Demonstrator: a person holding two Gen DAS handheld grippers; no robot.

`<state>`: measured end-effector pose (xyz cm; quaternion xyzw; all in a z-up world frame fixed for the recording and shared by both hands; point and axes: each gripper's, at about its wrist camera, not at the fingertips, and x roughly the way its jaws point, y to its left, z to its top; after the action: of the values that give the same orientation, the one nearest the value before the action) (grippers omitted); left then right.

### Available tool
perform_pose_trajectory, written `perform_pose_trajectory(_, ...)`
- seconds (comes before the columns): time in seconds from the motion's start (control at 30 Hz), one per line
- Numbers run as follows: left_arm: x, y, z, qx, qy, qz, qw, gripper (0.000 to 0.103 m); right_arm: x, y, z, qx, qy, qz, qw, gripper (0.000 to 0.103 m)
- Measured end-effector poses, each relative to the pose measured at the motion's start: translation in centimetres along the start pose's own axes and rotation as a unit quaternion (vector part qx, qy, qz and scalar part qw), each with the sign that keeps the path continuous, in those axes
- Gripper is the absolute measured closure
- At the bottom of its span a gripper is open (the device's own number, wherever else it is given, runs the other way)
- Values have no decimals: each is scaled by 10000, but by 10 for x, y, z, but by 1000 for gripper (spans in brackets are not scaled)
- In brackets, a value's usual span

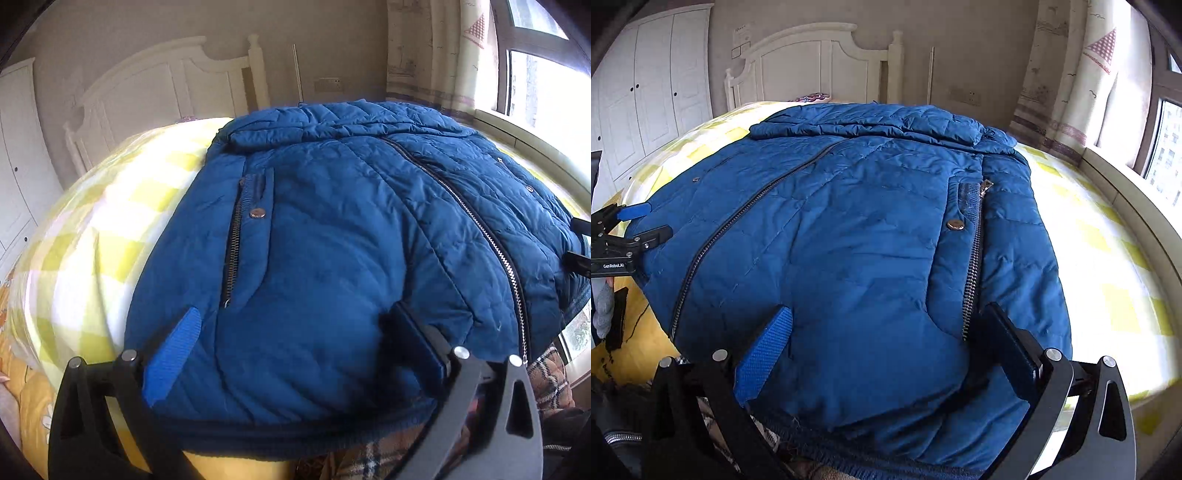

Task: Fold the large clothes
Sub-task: 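Lift the hem with both grippers and fold it toward the collar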

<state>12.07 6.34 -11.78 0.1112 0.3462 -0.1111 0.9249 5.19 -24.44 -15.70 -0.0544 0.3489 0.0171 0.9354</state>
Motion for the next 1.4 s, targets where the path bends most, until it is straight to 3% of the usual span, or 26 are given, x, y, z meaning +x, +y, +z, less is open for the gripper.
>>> perform_pose_trajectory(0.1, -15, 17, -29, 141, 178, 193, 9996, 2, -17, -25, -34, 247, 181, -360, 9989, 5)
perform_pose_trajectory(0.17, -22, 36, -48, 27, 389, 449, 9982, 2, -25, -47, -58, 767, 231, -295, 9963, 5)
perform_pose_trajectory(0.23, -33, 67, -62, -618, 379, 265, 9970, 2, -30, -68, -82, 1382, 190, -29, 9902, 5)
perform_pose_trajectory(0.27, -37, 84, -68, -1057, 336, 0, 9938, 2, -28, -76, -91, 1675, 215, 133, 9855, 5)
perform_pose_trajectory(0.3, -38, 100, -72, -1507, 318, -348, 9875, 2, -25, -83, -99, 1938, 252, 288, 9803, 5)
perform_pose_trajectory(0.37, -38, 125, -78, -2339, 223, -1142, 9653, 2, -20, -91, -107, 2305, 98, 758, 9701, 5)
perform_pose_trajectory(0.43, -32, 139, -81, -2825, 145, -1603, 9457, 2, -16, -93, -106, 2567, -129, 1235, 9585, 5)
perform_pose_trajectory(0.5, -27, 140, -77, -2916, 79, -1763, 9401, 2, -14, -91, -102, 2655, -380, 1576, 9504, 5)
perform_pose_trajectory(0.6, -23, 134, -69, -2837, -9, -1829, 9413, 3, -8, -89, -93, 2630, -519, 1761, 9472, 5)
perform_pose_trajectory(0.63, -22, 130, -64, -2784, -67, -1832, 9428, 3, -6, -88, -90, 2594, -556, 1806, 9471, 7)
perform_pose_trajectory(0.7, -16, 123, -56, -2703, -118, -1703, 9475, 3, -7, -85, -86, 2515, -617, 1928, 9464, 22)
perform_pose_trajectory(0.73, -12, 123, -54, -2751, -67, -1657, 9470, 7, -7, -82, -84, 2467, -588, 1845, 9496, 23)
perform_pose_trajectory(0.83, 2, 127, -59, -3034, 120, -1877, 9341, 28, -11, -76, -84, 2265, -571, 1790, 9557, 32)
perform_pose_trajectory(0.9, 12, 130, -65, -3146, 202, -1954, 9287, 28, -16, -80, -89, 2344, -638, 1902, 9512, 35)
perform_pose_trajectory(1.0, 18, 136, -70, -3360, 141, -2348, 9120, 32, -15, -92, -95, 2550, -702, 1979, 9439, 37)
perform_pose_trajectory(1.03, 17, 135, -69, -3327, 103, -2446, 9107, 38, -13, -95, -96, 2611, -720, 2026, 9411, 37)
perform_pose_trajectory(1.1, 14, 132, -65, -3205, 78, -2461, 9147, 40, -9, -98, -95, 2710, -769, 2113, 9360, 37)
perform_pose_trajectory(1.13, 13, 130, -64, -3167, 114, -2440, 9166, 47, -7, -98, -95, 2729, -761, 2122, 9352, 37)
perform_pose_trajectory(1.2, 5, 128, -63, -3165, 114, -2459, 9161, 60, -13, -94, -91, 2578, -789, 2115, 9395, 43)
perform_pose_trajectory(1.27, -12, 129, -59, -3135, -32, -2447, 9175, 73, -32, -88, -86, 2310, -1013, 2142, 9437, 55)
perform_pose_trajectory(1.33, -29, 128, -53, -2952, -213, -2488, 9222, 74, -52, -88, -80, 2218, -1312, 2419, 9355, 58)
perform_pose_trajectory(1.4, -34, 129, -47, -2831, -224, -2516, 9252, 74, -57, -87, -70, 2110, -1319, 2412, 9380, 58)
